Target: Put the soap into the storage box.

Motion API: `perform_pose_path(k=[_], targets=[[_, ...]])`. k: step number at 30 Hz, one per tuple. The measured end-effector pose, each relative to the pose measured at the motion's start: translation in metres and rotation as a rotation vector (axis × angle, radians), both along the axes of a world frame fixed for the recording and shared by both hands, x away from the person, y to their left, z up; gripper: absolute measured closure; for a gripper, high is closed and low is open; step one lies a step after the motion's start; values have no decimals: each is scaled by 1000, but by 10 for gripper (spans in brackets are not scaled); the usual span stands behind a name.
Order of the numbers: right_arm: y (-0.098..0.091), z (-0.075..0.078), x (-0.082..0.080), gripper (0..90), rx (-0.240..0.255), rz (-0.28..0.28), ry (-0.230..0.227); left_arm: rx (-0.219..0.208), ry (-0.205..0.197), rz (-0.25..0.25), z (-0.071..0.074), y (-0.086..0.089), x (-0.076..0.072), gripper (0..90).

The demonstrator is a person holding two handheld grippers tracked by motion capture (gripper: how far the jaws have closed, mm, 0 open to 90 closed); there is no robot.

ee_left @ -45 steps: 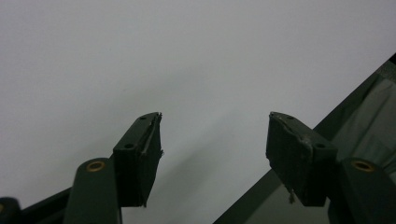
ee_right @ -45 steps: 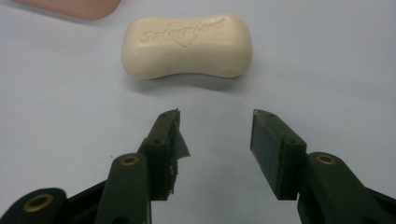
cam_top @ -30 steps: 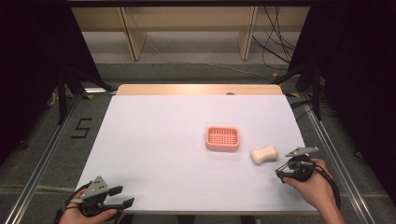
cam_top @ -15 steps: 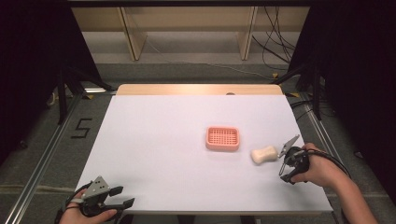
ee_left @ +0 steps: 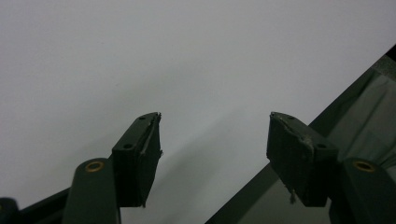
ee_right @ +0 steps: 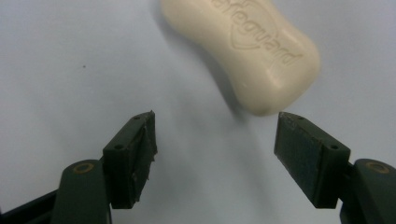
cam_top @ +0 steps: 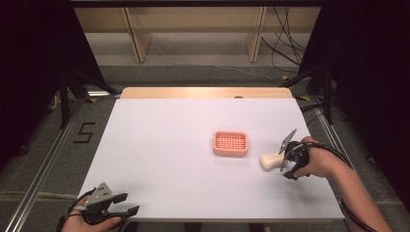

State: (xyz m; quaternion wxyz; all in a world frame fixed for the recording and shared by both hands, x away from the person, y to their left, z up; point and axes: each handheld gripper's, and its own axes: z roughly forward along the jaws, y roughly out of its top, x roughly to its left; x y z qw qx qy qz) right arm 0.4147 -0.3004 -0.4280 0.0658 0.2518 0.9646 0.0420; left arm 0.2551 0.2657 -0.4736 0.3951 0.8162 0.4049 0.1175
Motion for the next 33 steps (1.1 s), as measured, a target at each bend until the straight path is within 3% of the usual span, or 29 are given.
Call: perform_pose_path(k=[4, 8, 9, 13, 15, 16, 17, 18, 24, 33], targets=[[4, 1, 10, 296, -18, 35, -10, -22, 2, 13, 0, -1, -1, 347], [9, 4, 17, 291, -26, 27, -8, 1, -1, 0, 0, 0, 0, 347], [10, 4, 20, 289, -21, 60, -29, -10, 12, 13, 0, -1, -1, 347], [15, 3, 26, 272, -26, 88, -24, -23, 12, 20, -1, -2, -1, 347], [17, 1, 27, 270, -36, 88, -8, 0, -1, 1, 0, 0, 0, 347], [18, 0, 28, 270, -35, 86, -7, -10, 11, 12, 0, -1, -1, 347], [19, -1, 31, 265, -38, 130, -11, -24, 11, 19, -1, -2, -1, 347], [21, -1, 31, 264, -42, 116, -10, -24, 11, 19, -1, -2, -1, 347], [24, -4, 37, 259, -47, 150, -15, -11, 12, 4, 0, -1, -1, 346], [32, -8, 40, 259, -51, 178, -2, -40, 5, 15, -1, -3, -1, 346]])
